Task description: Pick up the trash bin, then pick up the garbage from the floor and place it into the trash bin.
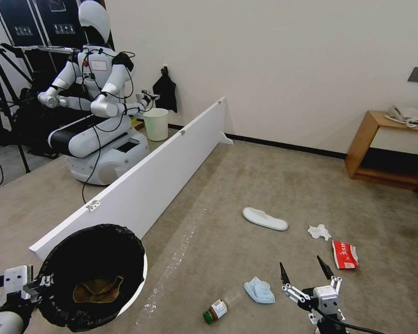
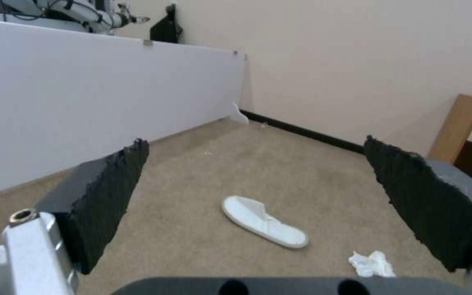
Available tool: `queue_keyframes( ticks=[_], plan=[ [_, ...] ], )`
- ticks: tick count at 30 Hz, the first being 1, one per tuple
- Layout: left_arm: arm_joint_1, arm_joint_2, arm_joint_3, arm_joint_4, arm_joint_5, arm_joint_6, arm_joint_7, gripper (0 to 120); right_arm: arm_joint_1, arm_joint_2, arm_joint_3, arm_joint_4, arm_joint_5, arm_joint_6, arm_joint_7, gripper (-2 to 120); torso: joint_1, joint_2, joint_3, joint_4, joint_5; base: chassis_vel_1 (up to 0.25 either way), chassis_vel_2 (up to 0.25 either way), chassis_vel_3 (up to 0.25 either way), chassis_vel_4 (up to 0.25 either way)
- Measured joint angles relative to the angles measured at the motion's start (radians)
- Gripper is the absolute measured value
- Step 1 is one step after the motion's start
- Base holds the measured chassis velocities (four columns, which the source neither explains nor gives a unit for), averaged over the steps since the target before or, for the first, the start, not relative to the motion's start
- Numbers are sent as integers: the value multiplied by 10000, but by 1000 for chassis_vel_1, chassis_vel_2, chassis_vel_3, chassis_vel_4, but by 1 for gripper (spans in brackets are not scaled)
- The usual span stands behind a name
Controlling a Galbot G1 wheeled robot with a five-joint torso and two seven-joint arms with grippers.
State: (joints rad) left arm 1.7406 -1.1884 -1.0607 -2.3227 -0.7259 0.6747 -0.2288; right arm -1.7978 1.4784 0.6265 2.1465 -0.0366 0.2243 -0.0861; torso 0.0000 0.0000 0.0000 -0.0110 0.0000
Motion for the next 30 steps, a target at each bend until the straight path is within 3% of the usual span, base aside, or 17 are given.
queue_keyframes(
  ticks=[4, 9, 15, 18, 28, 30],
  plan=[
    [55, -22, -1, -58, -13, 23, -8, 3, 153, -224, 19, -89, 22, 0, -158, 100, 0, 0, 0, 0, 1, 0, 0, 0, 0],
    [154, -27, 38, -140, -19, 54, -14, 3, 367, -780, -27, -4, 606, -762, -680, 100, 0, 0, 0, 2, 1, 0, 0, 0, 0],
    [178, 70, 13, -195, -93, 97, -12, 3, 803, -1757, 31, -160, 885, -1753, -951, 100, 0, -1, 0, -3, 1, 0, 0, 0, 0],
    [360, 65, -163, -307, -126, 106, -22, 3, 1506, -2659, -205, -803, 1243, -2172, -1101, 100, 0, 0, 0, 3, 2, 0, 0, 0, 0],
    [544, 48, -343, -509, -132, 145, -14, 3, 2663, -4174, -1227, -2296, 1590, -2079, -1903, 100, 0, 0, 0, -1, 2, 0, 0, 0, 0],
    [561, 33, -323, -561, -78, 166, -17, 3, 3157, -4776, -1730, -2770, 1605, -1833, -2317, 100, 0, 0, 1, -1, -1, 0, 0, 0, 0]
  ],
)
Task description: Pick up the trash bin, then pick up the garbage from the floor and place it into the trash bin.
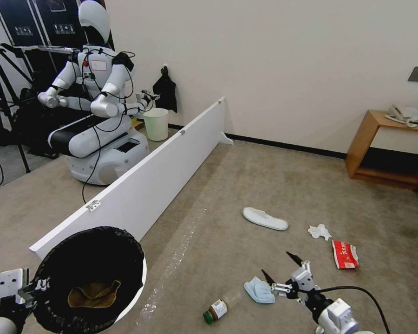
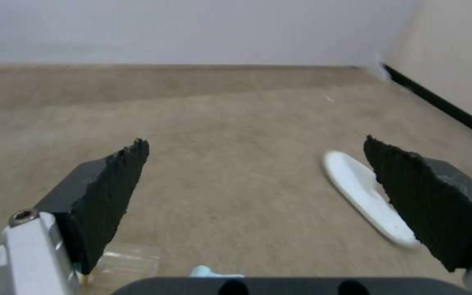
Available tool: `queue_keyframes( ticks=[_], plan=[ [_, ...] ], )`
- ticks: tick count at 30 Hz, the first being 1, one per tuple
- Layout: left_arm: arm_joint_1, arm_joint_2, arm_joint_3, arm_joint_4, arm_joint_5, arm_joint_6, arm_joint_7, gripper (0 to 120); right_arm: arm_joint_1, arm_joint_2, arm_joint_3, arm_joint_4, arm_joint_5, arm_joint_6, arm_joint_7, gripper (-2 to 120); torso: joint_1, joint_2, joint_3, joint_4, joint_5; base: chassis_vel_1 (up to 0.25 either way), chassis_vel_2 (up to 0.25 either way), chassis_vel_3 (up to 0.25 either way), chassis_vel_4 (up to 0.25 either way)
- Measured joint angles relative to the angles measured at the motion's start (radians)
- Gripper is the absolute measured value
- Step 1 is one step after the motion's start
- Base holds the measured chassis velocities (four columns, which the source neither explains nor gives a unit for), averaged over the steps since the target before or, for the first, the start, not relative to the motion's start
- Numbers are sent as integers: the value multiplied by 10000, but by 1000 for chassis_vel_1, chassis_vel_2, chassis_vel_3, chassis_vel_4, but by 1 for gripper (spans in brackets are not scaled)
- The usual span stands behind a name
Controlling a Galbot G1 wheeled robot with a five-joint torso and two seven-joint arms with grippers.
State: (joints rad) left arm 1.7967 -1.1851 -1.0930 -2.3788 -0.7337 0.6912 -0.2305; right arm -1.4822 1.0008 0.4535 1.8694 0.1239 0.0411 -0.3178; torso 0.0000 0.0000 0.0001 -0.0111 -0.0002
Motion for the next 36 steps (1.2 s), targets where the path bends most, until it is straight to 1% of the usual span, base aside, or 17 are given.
queue_keyframes(
  ticks=[1, 3, 4, 7, 8, 11, 12, 14, 15, 18, 19, 21, 25, 27, 29, 34, 36],
  plan=[
    [0, 0, 0, 0, 0, 0, 0, 3, 0, 0, 0, 0, 0, 0, 0, 100, 0, 0, 0, 0, 0, 0, 0, 0, 0],
    [-18, -19, 17, -47, 24, 34, 0, 3, 554, -406, -503, -429, 35, 284, -487, 100, 0, 0, 0, 0, 2, 0, 0, 0, 0],
    [-18, -19, 17, -47, 24, 34, 0, 3, 554, -406, -503, -429, 35, 284, -487, 100, 0, 0, 0, 0, 2, 0, 0, 0, 0],
    [-32, -52, 21, -127, 49, 64, -14, 3, 1345, -682, -1283, -969, 31, 581, -1076, 100, 0, -1, 0, 0, 3, 0, 0, 0, 0],
    [-32, -52, 21, -127, 49, 64, -14, 3, 1345, -682, -1283, -969, 31, 581, -1076, 100, 0, -1, 0, 0, 3, 0, 0, 0, 0],
    [-26, -82, 51, -226, 128, 84, -30, 3, 2483, -820, -2389, -1798, -219, 958, -2070, 100, 0, -1, 0, 3, 4, 0, 0, 0, 0],
    [-26, -82, 51, -226, 128, 84, -30, 3, 2483, -820, -2389, -1798, -219, 958, -2070, 100, 0, -1, 0, 3, 4, 0, 0, 0, 0],
    [-8, -108, 58, -268, 158, 93, -38, 3, 3021, -828, -2771, -2251, -620, 1227, -2609, 100, 0, -1, 0, 2, 2, 0, 0, 0, 0],
    [-8, -108, 58, -268, 158, 93, -38, 3, 3021, -828, -2771, -2251, -620, 1227, -2609, 100, 0, -1, 0, 2, 2, 0, 0, 0, 0],
    [53, -146, 50, -316, 183, 95, -40, 3, 3700, -779, -3187, -2792, -1336, 1602, -3444, 100, 0, -1, 0, 0, 1, 0, 0, 0, 0],
    [53, -146, 50, -316, 183, 95, -40, 3, 3700, -779, -3187, -2792, -1336, 1602, -3444, 100, 0, -1, 0, 0, 1, 0, 0, 0, 0],
    [98, -173, 40, -341, 218, 95, -41, 3, 4133, -669, -3418, -3096, -1803, 1799, -3889, 100, 0, -1, 0, 0, 2, 0, 0, 0, 0],
    [107, -179, 40, -348, 230, 95, -41, 3, 4229, -645, -3486, -3168, -1858, 1807, -3953, 100, 0, -1, 0, 2, 2, 0, 0, 0, 0],
    [133, -214, 44, -377, 277, 95, -41, 3, 4460, -587, -3734, -3468, -1933, 1815, -4055, 100, 0, -1, 0, 3, 2, 0, 0, 0, 0],
    [149, -228, 50, -413, 312, 95, -38, 3, 4740, -583, -4219, -4029, -1933, 1910, -4120, 100, 0, -2, 0, -4, 2, 0, 0, 0, 0],
    [153, -232, 77, -419, 383, 96, -41, 3, 5259, -534, -4999, -4734, -1886, 1983, -4174, 100, 0, -1, 0, 2, -1, 0, 0, 0, 0],
    [149, -247, 133, -442, 431, 104, -43, 3, 5544, -395, -5463, -5209, -1875, 2027, -4201, 100, 0, -1, 0, 4, 3, 0, 0, 0, 0]
  ],
)
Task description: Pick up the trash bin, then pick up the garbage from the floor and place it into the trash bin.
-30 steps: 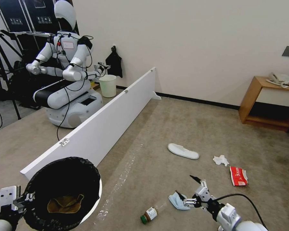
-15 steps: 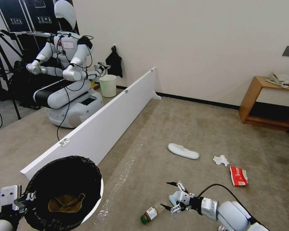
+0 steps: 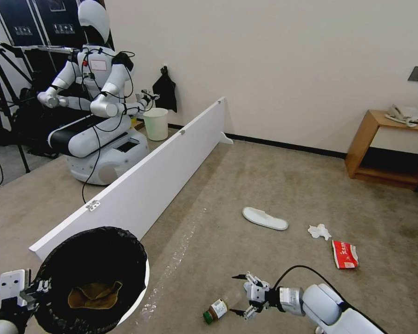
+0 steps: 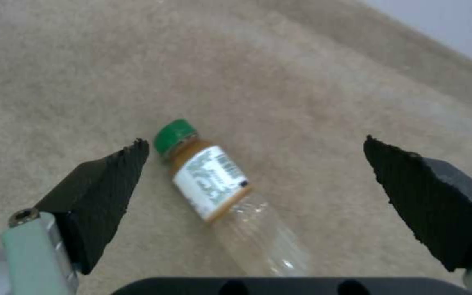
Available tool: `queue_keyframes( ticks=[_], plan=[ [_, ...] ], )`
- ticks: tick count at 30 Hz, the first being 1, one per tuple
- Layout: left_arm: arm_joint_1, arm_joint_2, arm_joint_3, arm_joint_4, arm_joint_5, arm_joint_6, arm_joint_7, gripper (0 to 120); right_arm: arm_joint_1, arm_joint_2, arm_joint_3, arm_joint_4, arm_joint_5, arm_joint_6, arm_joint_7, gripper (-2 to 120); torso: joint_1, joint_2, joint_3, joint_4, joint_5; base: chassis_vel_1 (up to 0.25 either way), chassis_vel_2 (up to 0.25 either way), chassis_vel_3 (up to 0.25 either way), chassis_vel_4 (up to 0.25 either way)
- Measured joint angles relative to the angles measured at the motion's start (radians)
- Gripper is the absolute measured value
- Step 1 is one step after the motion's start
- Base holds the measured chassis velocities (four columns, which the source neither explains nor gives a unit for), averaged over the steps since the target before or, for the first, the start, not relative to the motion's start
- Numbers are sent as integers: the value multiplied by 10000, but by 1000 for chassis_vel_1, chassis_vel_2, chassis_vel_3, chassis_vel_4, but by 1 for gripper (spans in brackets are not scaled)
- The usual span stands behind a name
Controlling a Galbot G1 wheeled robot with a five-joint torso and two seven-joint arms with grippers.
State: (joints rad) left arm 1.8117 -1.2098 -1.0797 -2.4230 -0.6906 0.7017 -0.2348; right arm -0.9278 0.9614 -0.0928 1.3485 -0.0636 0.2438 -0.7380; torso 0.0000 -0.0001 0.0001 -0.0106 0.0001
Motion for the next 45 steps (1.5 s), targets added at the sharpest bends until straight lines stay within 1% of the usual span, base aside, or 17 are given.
queue_keyframes(
  ticks=[4, 14, 22, 29, 37, 45],
  plan=[
    [-40, -15, 42, -20, 40, 21, -6, 3, 128, 209, -307, -520, -81, 70, -57, 100, 0, 0, 0, -4, 0, 0, 0, 0, 0],
    [-66, 11, 79, -29, 47, 43, -14, 3, 437, 528, -521, -1385, -620, 235, -373, 100, 0, 0, 0, -4, -2, 0, 0, 0, 0],
    [-61, 32, 82, -29, 47, 45, -12, 3, 705, 906, -700, -2127, -624, -13, -804, 100, 0, 0, -1, -3, -1, 0, 0, 0, 0],
    [-58, 18, 101, -26, 48, 45, -8, 3, 910, 932, -679, -2457, -513, -248, -874, 100, 0, 0, -1, -4, -1, 0, 0, 0, 0],
    [-49, 11, 105, -34, 62, 45, 1, 3, 1496, 1156, -658, -3224, -947, -220, -982, 100, 0, 0, -1, -3, -1, 0, 0, 0, 0],
    [-27, -19, 108, -60, 68, 43, 6, 3, 1634, 1239, -576, -3334, -1160, -212, -973, 100, 0, 0, -1, -4, -1, 0, 0, 0, 0]
  ],
)
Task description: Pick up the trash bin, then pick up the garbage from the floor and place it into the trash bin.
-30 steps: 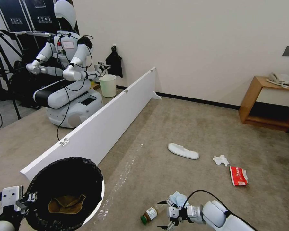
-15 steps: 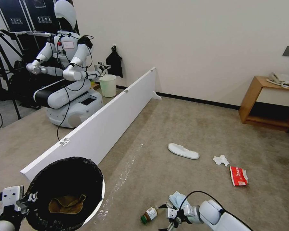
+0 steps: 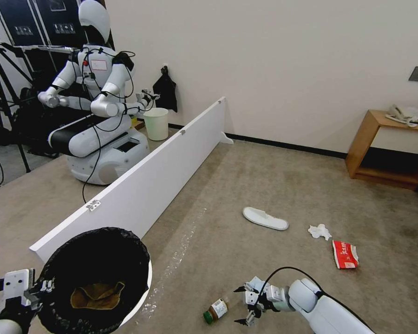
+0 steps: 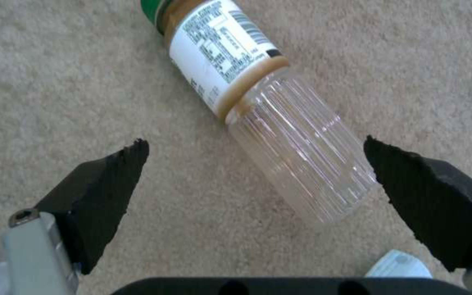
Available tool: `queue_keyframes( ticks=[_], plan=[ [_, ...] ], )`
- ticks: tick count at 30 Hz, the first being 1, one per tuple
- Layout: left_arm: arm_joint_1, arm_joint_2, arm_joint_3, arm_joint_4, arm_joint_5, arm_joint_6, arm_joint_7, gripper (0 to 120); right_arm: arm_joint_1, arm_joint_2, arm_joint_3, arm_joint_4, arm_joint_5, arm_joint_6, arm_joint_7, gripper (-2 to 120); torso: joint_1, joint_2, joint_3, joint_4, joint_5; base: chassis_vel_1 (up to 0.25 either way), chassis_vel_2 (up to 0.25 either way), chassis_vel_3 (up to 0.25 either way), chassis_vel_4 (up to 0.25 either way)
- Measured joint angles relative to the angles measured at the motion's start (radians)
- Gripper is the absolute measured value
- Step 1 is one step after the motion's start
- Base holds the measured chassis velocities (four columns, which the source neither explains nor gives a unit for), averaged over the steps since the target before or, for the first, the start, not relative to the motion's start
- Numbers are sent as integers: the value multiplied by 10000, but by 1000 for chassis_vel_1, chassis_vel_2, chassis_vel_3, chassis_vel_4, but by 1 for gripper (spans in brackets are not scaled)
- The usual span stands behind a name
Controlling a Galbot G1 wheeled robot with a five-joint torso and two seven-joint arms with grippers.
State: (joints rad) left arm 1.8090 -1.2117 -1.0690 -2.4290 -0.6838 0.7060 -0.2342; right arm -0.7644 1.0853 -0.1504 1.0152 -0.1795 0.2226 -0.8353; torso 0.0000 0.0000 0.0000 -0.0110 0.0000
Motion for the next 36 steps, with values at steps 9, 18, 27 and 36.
queue_keyframes(
  ticks=[9, 18, 27, 36],
  plan=[
    [4, -28, 22, -15, 38, -2, 3, 3, 387, 322, 103, -218, -261, 14, 16, 100, 0, 0, 0, 1, -1, 0, 0, 0, 0],
    [6, -34, 20, -53, 39, -3, 6, 3, 871, 763, -4, -627, -273, 97, -13, 100, 0, 0, 0, 1, -1, 0, 0, 0, 0],
    [0, -46, 37, -57, 51, -3, 8, 3, 1031, 1052, -113, -937, -118, 170, -159, 100, 0, 0, 0, 1, 0, 0, 0, 0, 0],
    [-20, -53, 43, -65, 51, -2, 7, 3, 1044, 1203, -337, -1095, 476, 253, -356, 100, 0, 0, 0, 0, 0, 0, 0, 0, 0]
  ],
)
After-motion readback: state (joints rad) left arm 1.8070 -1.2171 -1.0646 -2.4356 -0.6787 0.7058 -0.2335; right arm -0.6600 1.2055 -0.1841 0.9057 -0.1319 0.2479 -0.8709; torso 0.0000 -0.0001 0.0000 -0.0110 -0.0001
